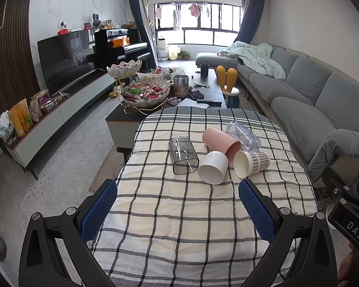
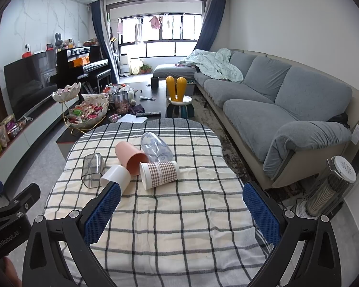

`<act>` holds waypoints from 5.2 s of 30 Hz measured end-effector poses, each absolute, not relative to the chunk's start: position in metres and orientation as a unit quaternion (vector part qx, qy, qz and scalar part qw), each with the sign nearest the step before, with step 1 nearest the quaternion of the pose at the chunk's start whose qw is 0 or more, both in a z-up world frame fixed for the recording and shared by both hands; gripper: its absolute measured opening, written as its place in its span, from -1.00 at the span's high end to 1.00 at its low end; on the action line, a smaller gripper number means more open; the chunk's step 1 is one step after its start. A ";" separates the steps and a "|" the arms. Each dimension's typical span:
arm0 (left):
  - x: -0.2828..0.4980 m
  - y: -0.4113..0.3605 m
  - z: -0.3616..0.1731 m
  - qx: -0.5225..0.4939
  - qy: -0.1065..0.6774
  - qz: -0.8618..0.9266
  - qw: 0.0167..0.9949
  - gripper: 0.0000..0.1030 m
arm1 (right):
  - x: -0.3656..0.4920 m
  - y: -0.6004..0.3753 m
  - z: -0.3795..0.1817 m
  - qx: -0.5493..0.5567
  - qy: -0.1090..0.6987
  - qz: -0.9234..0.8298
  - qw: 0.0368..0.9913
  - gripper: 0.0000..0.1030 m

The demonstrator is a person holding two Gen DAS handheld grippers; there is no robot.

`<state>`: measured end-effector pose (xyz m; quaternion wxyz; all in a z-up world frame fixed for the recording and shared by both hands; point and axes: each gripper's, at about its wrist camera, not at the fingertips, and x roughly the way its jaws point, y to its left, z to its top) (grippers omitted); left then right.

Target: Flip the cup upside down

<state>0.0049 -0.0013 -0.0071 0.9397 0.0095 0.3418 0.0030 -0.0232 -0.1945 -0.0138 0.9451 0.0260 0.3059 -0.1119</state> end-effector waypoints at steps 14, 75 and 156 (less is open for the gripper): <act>0.005 -0.004 -0.008 0.009 0.343 0.002 0.939 -1.00 | -0.023 -0.194 -0.013 0.025 0.306 -0.112 0.945 -0.98; 0.229 -0.054 -0.063 -0.038 0.390 0.123 0.912 -1.00 | 0.297 -0.230 -0.120 -0.043 0.538 0.067 0.839 -0.91; 0.053 0.128 -0.085 -0.034 0.397 0.070 0.914 -1.00 | 0.112 -0.071 -0.188 0.135 0.565 0.059 0.812 -0.41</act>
